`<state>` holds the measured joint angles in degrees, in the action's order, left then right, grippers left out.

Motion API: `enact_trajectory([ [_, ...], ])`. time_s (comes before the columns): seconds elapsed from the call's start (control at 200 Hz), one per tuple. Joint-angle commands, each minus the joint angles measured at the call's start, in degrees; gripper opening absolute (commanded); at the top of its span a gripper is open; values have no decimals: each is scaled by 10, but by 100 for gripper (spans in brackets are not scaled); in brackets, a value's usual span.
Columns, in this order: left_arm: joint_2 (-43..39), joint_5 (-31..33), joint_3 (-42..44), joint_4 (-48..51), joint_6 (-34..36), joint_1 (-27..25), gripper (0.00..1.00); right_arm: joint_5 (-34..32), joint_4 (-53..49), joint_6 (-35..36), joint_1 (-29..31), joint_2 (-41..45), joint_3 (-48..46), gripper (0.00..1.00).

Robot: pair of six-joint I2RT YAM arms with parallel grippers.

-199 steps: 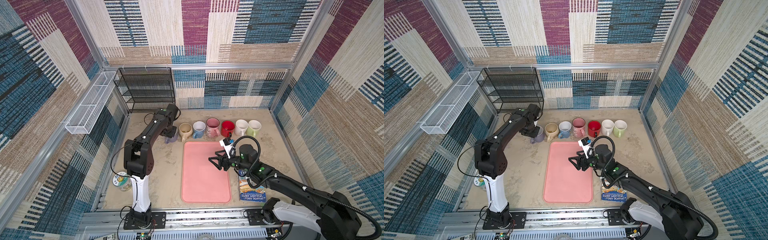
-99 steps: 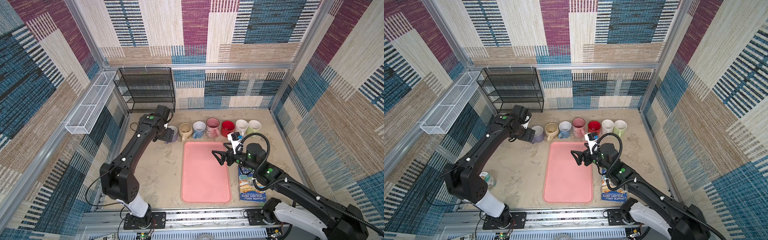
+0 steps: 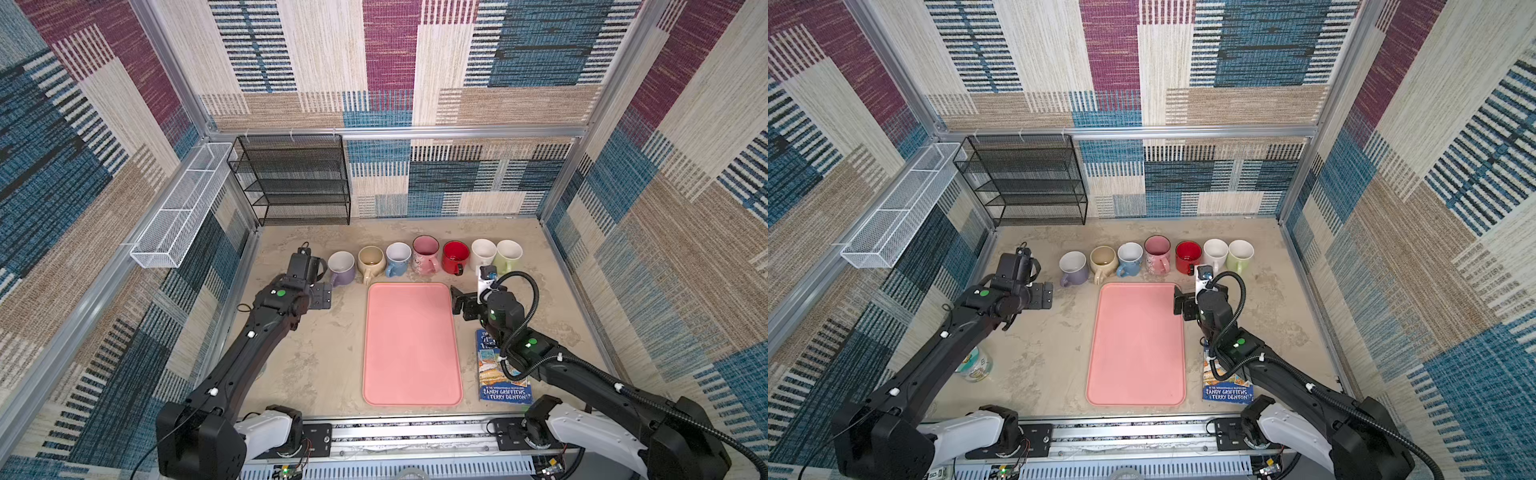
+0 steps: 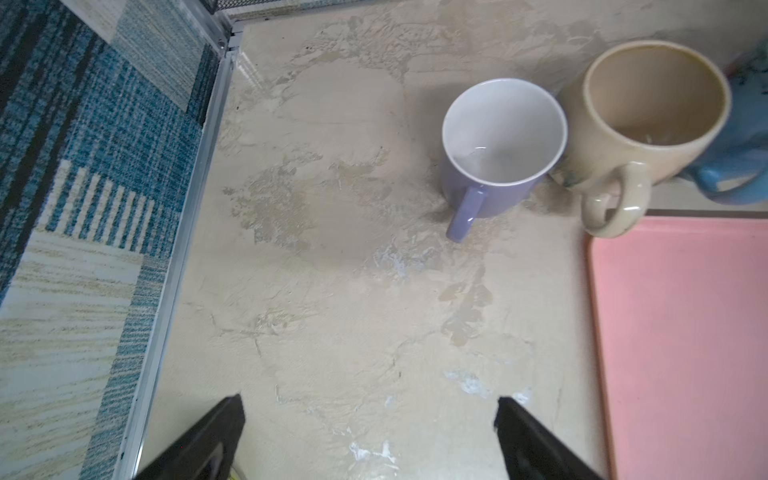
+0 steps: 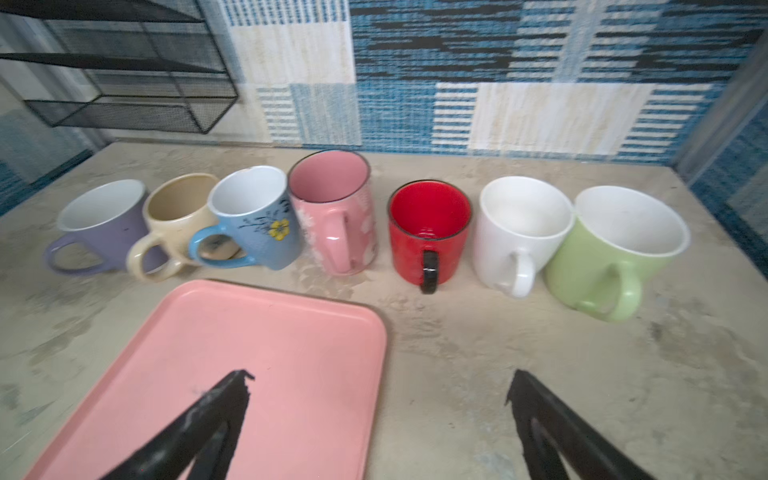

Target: Turn the mug right side up

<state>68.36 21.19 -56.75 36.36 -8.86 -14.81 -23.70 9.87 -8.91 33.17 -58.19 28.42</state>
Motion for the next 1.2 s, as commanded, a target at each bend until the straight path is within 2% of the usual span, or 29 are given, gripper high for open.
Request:
enact_trajectory([
  [0.0, -15, 56, 54, -133, 25, 7, 99, -73, 114, 29, -26, -19, -11, 100],
  [0.14, 6, 41, 113, -228, 45, 34, 99, -82, 159, 44, -76, -71, -13, 100],
  [0.371, 83, -57, 139, -314, 19, 114, 99, -85, 237, 53, -146, -128, -49, 100],
  [0.491, 81, -106, 189, -422, 10, 143, 99, -72, 304, 48, -187, -129, -89, 100],
  [0.621, 90, -131, 246, -574, 25, 145, 99, -51, 357, 22, -228, -135, -123, 100],
  [0.766, 130, -130, 243, -590, 43, 145, 99, -43, 392, 11, -255, -170, -130, 100],
  [0.932, 129, -147, 264, -629, 54, 145, 99, -30, 454, 11, -260, -198, -132, 100],
  [0.992, 122, -161, 277, -647, 64, 144, 99, -21, 444, 12, -260, -202, -125, 100],
  [1.197, 111, -144, 292, -666, 75, 129, 99, -41, 528, 15, -260, -155, -194, 100],
])
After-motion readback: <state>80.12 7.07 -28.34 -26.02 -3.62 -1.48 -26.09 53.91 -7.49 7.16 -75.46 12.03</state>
